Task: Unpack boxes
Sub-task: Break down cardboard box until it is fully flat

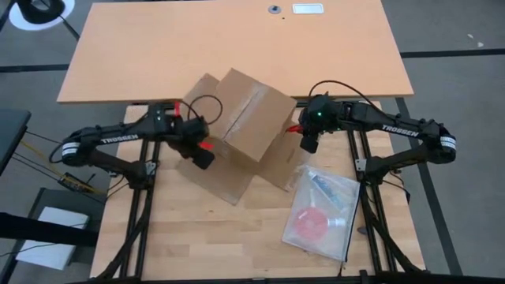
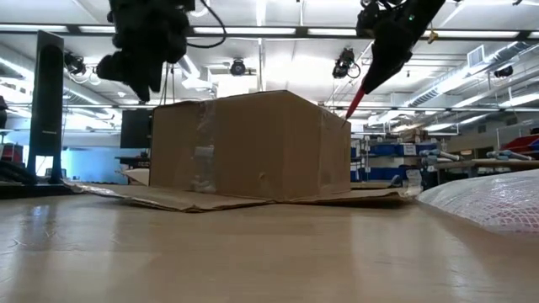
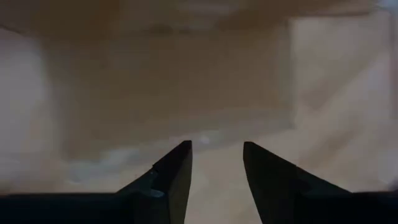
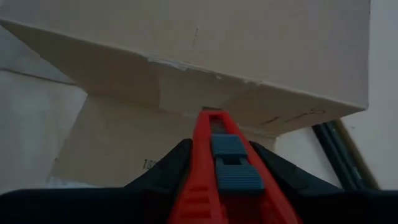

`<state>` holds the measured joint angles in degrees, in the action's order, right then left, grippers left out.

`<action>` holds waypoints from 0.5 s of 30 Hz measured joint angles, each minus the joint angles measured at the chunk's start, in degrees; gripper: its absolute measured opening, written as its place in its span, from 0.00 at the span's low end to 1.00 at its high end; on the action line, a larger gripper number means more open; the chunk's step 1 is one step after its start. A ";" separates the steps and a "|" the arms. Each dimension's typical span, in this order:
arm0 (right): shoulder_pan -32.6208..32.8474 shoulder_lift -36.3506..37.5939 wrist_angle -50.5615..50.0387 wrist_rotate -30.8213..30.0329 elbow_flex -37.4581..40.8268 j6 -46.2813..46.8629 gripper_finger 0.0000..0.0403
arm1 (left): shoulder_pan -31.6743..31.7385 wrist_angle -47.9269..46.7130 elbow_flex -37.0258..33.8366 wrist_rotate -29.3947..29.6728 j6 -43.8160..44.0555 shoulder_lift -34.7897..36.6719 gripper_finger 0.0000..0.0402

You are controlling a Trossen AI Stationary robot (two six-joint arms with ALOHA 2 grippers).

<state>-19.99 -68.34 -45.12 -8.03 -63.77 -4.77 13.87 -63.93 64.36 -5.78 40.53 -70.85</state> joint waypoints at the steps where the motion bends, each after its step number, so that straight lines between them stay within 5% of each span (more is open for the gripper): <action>1: -0.16 0.00 -0.02 -0.33 0.00 -0.36 0.33 | -1.52 0.65 0.00 -0.92 2.03 0.00 0.39; 7: -1.39 0.00 0.24 -2.76 0.00 -4.10 0.33 | -11.55 7.49 0.02 1.31 9.60 -0.14 0.39; 15: -1.98 -0.02 0.55 -2.11 0.00 -4.51 0.33 | -15.09 4.07 12.99 20.58 9.93 -0.17 0.39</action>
<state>-21.98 -68.36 -44.58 -10.14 -63.77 -9.28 -1.22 -59.86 77.35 14.80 50.46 -71.01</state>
